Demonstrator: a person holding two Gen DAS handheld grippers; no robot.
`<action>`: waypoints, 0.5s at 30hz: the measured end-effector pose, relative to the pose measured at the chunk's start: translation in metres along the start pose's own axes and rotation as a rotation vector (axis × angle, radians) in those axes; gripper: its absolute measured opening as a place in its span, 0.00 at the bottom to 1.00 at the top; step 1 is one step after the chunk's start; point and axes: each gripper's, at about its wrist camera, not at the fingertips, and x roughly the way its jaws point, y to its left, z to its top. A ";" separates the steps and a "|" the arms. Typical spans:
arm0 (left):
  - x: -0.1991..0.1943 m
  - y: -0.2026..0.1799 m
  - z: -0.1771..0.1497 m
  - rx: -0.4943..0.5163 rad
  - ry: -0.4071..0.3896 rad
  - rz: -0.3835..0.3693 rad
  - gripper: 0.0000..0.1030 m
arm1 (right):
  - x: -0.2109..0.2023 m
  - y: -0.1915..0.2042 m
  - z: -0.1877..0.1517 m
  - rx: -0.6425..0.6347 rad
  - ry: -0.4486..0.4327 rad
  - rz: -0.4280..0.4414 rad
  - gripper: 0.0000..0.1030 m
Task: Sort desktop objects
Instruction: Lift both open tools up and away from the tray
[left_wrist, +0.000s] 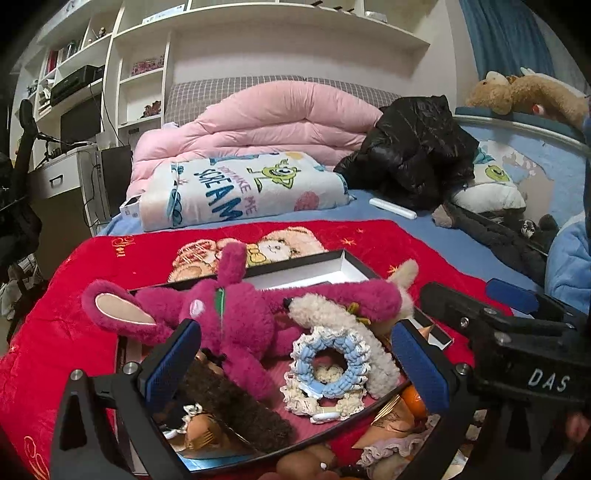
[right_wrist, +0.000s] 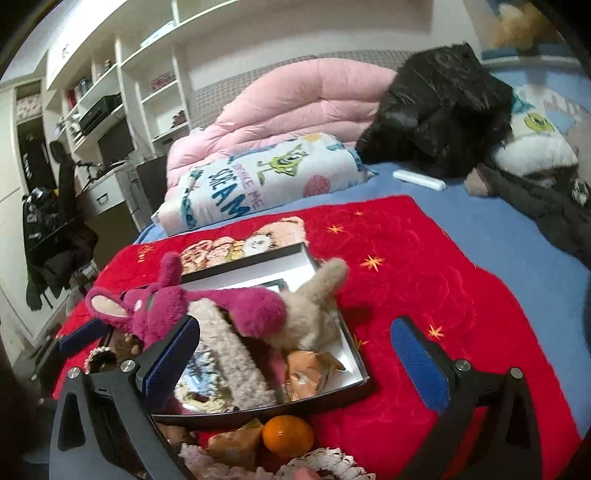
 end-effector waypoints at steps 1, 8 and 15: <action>-0.003 0.002 0.002 -0.004 -0.008 -0.001 1.00 | -0.003 0.003 0.001 -0.007 -0.009 -0.001 1.00; -0.024 0.023 0.017 -0.111 -0.032 -0.069 1.00 | -0.026 0.002 0.016 0.040 -0.061 0.028 1.00; -0.071 0.029 0.044 -0.101 -0.084 -0.029 1.00 | -0.072 0.005 0.048 0.020 -0.098 -0.033 1.00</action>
